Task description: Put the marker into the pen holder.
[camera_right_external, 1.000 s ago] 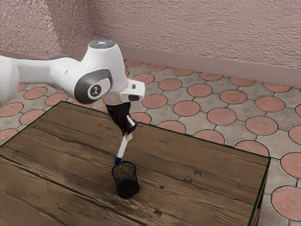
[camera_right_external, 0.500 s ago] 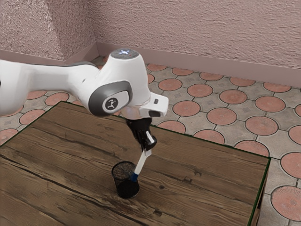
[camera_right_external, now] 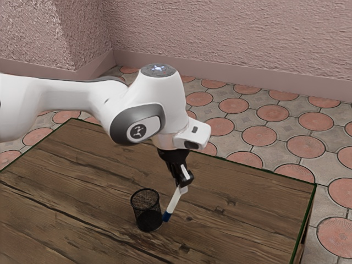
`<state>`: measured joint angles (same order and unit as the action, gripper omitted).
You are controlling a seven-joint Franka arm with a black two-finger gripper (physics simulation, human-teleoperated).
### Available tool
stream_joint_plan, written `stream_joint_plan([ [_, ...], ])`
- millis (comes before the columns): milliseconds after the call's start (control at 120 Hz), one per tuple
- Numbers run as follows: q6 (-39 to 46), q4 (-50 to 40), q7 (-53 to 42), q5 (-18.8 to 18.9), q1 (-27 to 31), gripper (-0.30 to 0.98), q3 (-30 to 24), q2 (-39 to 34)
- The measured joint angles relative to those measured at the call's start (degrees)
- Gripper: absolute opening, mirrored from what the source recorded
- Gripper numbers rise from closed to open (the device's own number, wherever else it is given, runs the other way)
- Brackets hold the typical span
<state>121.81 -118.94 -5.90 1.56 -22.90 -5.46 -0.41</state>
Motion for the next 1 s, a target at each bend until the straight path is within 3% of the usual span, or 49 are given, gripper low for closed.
stream_joint_plan([
  [275, 0.0, 0.0, -0.7, 0.03, 2.58, -0.09, 0.35, 0.05],
  [608, 0.06, 0.05, -1.15, 0.02, 10.77, -0.08, 0.08, 0.25],
  [775, -0.15, 0.08, -2.36, -1.11, 16.15, 0.28, -0.73, 0.38],
  [883, -0.49, 0.99, -3.07, -1.41, 19.03, 0.44, -0.65, 0.0],
  [1000, -12.22, 19.3, -1.92, 0.55, 21.08, 0.54, 3.49, -4.62],
])
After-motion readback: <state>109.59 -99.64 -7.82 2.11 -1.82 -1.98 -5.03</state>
